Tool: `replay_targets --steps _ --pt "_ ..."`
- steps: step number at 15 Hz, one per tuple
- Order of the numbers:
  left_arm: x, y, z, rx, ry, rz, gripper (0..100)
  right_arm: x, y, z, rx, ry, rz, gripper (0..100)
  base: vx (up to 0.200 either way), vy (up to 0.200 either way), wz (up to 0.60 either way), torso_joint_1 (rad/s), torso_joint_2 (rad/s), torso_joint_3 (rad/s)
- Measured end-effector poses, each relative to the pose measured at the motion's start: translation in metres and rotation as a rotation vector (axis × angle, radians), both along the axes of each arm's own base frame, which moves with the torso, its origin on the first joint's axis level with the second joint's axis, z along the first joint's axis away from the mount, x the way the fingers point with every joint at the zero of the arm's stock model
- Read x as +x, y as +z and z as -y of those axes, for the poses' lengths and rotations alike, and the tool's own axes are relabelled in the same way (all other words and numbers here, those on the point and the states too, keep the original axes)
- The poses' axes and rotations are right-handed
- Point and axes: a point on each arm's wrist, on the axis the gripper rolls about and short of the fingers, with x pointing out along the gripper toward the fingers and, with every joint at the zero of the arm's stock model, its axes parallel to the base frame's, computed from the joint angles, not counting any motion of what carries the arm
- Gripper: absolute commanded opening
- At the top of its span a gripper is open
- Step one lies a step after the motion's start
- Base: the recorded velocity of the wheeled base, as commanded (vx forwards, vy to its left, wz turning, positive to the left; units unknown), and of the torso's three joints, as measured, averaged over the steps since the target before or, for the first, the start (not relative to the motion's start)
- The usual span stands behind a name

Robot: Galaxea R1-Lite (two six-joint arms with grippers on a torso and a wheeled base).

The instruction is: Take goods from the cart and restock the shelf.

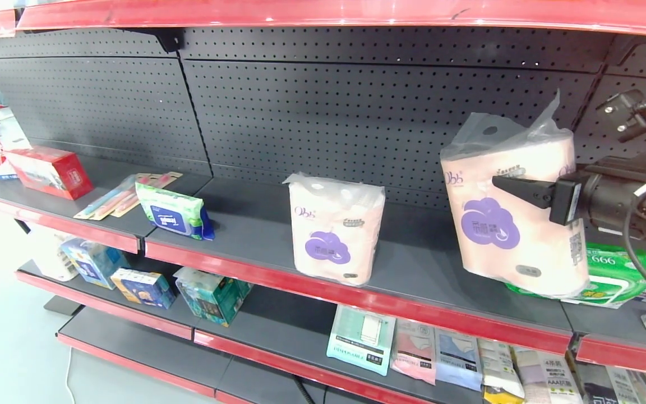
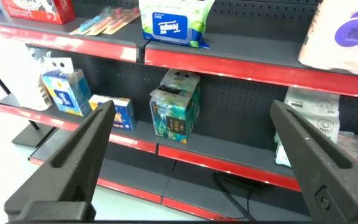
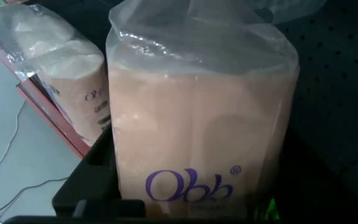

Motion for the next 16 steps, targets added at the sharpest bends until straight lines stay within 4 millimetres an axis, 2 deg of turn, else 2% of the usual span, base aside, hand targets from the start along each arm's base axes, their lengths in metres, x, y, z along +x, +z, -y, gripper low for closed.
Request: replay_targets --steps 8,16 --pt "0.000 0.000 0.000 0.000 -0.001 0.000 100 0.058 -0.022 -0.022 0.043 0.040 -0.004 0 0.000 0.000 0.00 0.000 0.00 0.000" --pt "0.000 0.000 0.000 0.000 0.000 0.000 100 0.107 -0.052 -0.035 0.091 0.290 0.016 0 0.000 0.000 0.00 0.000 0.00 0.000"
